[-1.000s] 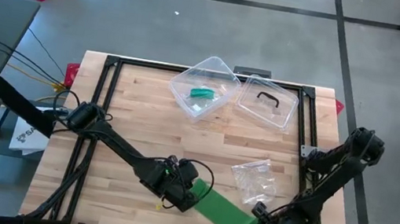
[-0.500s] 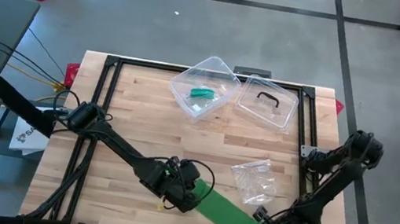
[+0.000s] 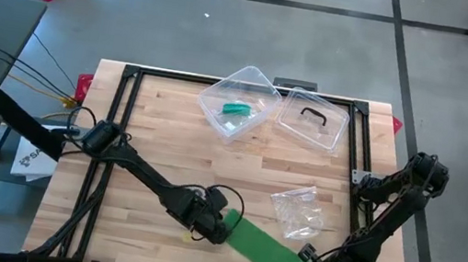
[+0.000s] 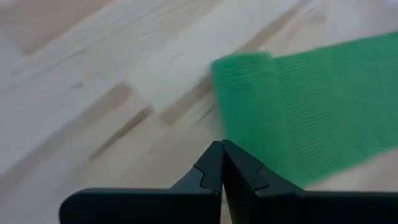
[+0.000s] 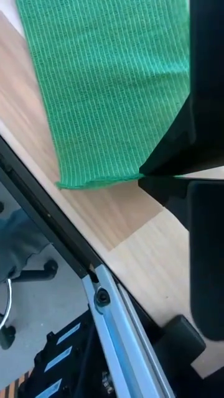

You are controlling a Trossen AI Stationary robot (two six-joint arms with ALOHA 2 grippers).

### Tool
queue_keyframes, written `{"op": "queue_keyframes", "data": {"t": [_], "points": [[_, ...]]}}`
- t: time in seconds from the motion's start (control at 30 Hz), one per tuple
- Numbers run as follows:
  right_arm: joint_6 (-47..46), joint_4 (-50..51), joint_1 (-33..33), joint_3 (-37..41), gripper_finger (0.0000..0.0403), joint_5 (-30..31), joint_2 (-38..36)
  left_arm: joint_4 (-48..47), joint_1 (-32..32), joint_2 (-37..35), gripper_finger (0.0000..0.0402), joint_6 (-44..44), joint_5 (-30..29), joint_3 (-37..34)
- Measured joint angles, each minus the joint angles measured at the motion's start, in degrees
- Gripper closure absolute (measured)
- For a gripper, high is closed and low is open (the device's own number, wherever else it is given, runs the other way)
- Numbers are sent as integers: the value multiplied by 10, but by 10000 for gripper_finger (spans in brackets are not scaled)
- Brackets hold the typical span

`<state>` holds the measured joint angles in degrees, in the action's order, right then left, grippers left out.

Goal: Roll bandage
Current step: Roll the green bandage

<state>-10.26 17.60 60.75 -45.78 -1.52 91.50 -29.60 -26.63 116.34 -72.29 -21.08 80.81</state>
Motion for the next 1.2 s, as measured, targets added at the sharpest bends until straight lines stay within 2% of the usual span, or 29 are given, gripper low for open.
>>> {"op": "queue_keyframes", "data": {"t": [0.1, 0.13, 0.2, 0.27, 0.37, 0.43, 0.57, 0.67, 0.87, 1.0, 1.2], "points": [[0, 2, 0, 0, 402, 0, 0, 108, 0, -10, 401, 60, -4, 7], [-1, 2, 0, 0, 402, 1, 0, 118, 0, -16, 401, 72, -5, 16], [-2, 4, 0, 0, 402, 6, 0, 90, 2, -25, 401, 88, -11, 34], [-2, 5, 0, 0, 402, 7, 0, 21, 4, -27, 401, 83, -9, 45], [-2, 7, 0, 0, 402, 11, 0, -65, 5, -27, 401, 39, 10, 45], [-2, 8, 0, 0, 403, 14, 0, -81, 5, -21, 401, 20, 22, 37], [-2, 10, 0, 0, 403, 22, 0, -13, 6, 5, 401, 15, 56, 13], [-2, 11, 0, 0, 403, 24, 0, 51, 10, 18, 401, 40, 66, 21], [-2, 15, -1, 0, 403, 26, 0, 64, 10, -5, 401, 152, -36, 96], [-1, 15, -2, 0, 403, 26, 0, 18, 12, -7, 401, 189, -51, 132], [-2, 18, -4, 0, 403, 26, 0, -141, 24, 4, 401, 54, -6, 90]]}}
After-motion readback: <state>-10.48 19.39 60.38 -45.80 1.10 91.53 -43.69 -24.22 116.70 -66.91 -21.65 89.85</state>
